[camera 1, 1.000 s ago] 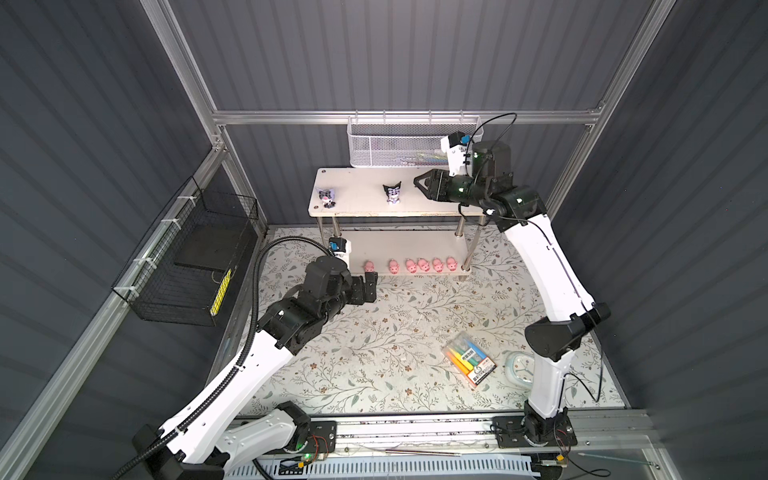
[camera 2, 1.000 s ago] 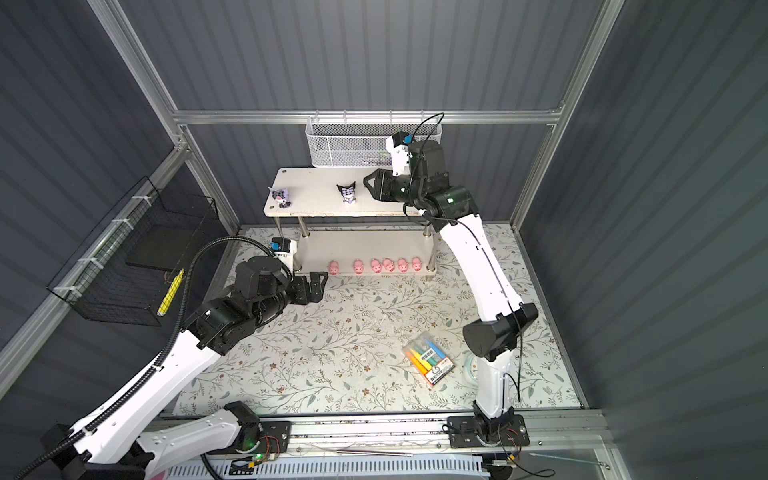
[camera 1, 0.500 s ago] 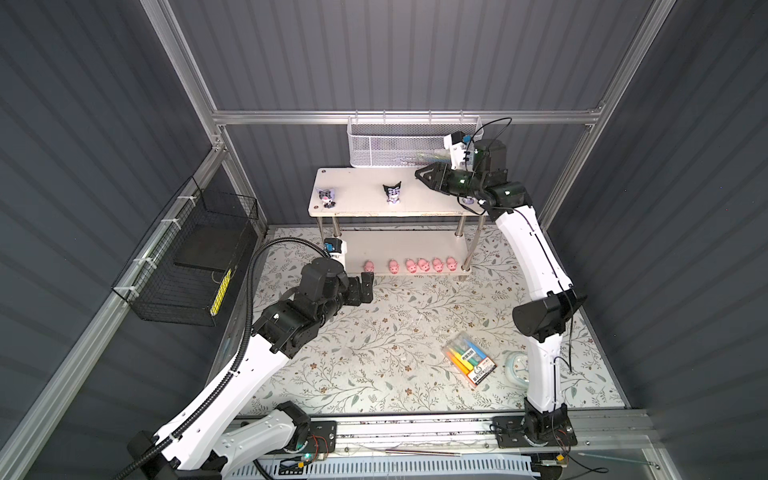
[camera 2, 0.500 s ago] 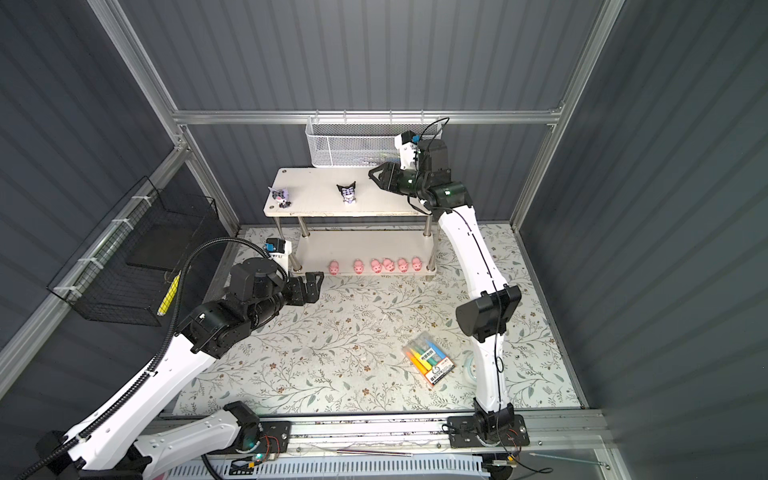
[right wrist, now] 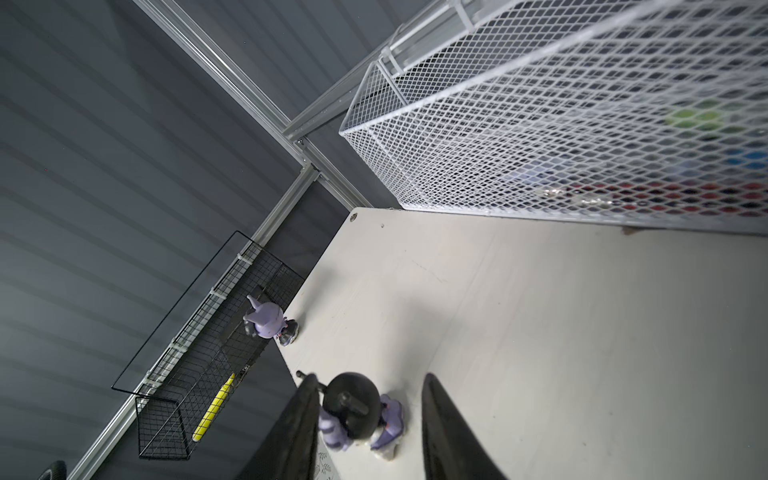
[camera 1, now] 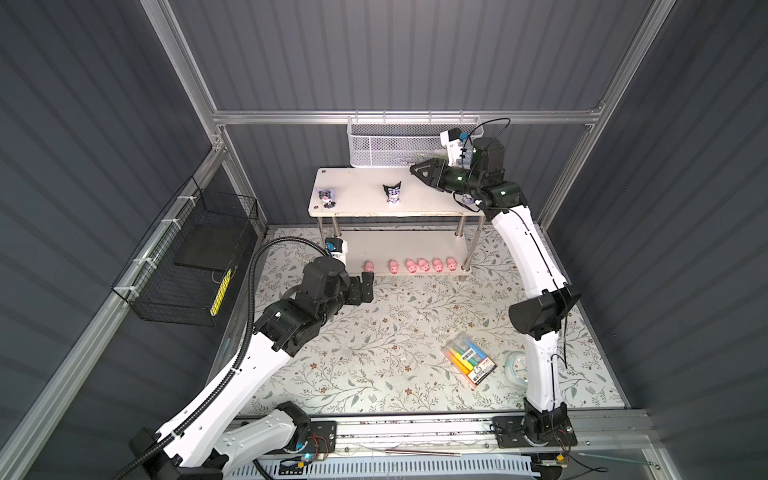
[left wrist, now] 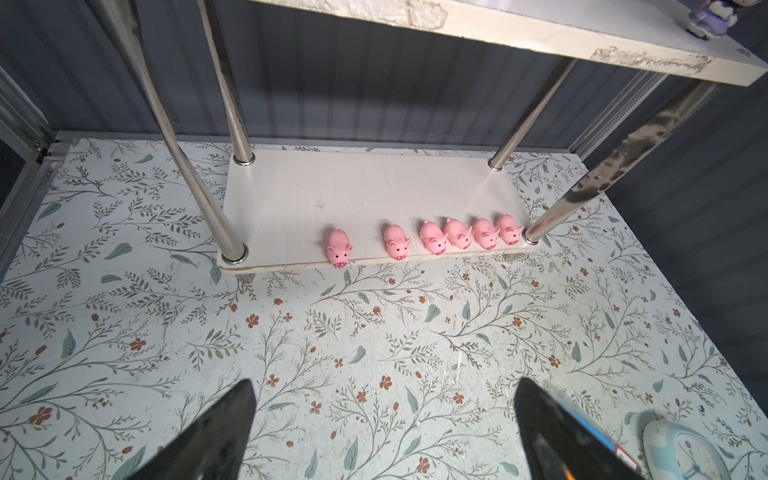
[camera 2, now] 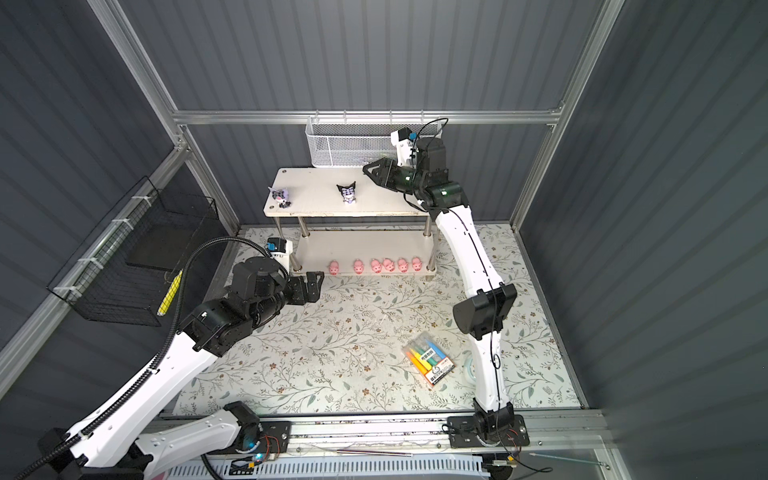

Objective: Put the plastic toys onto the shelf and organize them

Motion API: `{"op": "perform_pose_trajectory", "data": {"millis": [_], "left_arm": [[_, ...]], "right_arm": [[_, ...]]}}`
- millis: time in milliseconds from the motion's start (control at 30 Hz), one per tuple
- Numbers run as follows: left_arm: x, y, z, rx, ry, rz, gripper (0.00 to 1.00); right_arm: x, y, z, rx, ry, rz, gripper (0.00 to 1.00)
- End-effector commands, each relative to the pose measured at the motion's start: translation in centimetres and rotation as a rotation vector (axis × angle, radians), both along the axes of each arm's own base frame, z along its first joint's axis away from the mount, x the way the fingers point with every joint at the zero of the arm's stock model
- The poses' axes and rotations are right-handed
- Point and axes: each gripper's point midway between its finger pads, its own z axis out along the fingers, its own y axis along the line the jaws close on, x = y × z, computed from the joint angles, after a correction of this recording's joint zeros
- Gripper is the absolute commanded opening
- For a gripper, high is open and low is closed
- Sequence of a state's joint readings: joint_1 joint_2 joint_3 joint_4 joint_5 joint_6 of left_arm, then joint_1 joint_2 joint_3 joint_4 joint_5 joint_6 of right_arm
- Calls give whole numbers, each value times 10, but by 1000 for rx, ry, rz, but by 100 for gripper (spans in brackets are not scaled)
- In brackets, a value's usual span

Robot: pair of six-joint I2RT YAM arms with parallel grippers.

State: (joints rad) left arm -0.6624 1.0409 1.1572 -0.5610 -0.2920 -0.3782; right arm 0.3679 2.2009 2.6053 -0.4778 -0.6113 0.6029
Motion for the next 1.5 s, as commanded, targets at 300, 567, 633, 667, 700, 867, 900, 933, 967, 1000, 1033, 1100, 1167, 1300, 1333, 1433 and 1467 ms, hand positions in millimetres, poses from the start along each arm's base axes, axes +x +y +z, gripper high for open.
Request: {"op": "perform_pose_trajectory", "data": {"millis": [300,567,633,667,700,867,900,933,967,1000,1033,1100,1167,1300,1333,1433,1467], "left_arm": [[-6,8,13,-11,-27,17,97],[-8,10,15,-9,-33,18,97],[-8,11,13,-5,-31,21,97],[-8,11,12,-4,-29,22,97],[-7,11,12,-4,-29,22,97],[-8,11,14,-10,-35,25,97],[-8,11,14,-9,-34,24,97],[-8,11,14,-8,-34,24,97],[-8,11,13,-8,-32,23,97],[-7,11,13,-7,-31,22,97],[-7,10,13,-7,-30,21,97],[-7,10,12,-5,-27,21,97],[-7,9,12,-7,-27,20,97],[-7,10,11,-6,-27,21,97],[-7,10,11,-7,-28,20,97],[-8,10,12,-9,-29,20,97],[-8,10,12,-9,-27,20,97]], "right_arm": [[0,25,-7,9,-12,40,41],[0,28,-9,10,-6,45,41],[-1,30,-9,11,-5,50,41],[-1,30,-9,10,-5,52,41],[-1,30,-10,9,-5,49,41],[-1,31,-10,11,-4,55,41],[-2,31,-10,11,-3,55,41],[-2,31,-10,12,-4,57,41],[-2,31,-9,13,-5,58,41],[-3,32,-9,15,-5,62,41],[-4,33,-8,16,-7,66,41],[-5,33,-7,21,-8,75,41],[-7,35,-6,23,-11,86,41],[-9,38,-3,30,-21,98,41],[-10,38,-2,30,-24,99,41],[-9,39,-1,34,-32,106,41],[-9,39,0,38,-33,108,41]]}}
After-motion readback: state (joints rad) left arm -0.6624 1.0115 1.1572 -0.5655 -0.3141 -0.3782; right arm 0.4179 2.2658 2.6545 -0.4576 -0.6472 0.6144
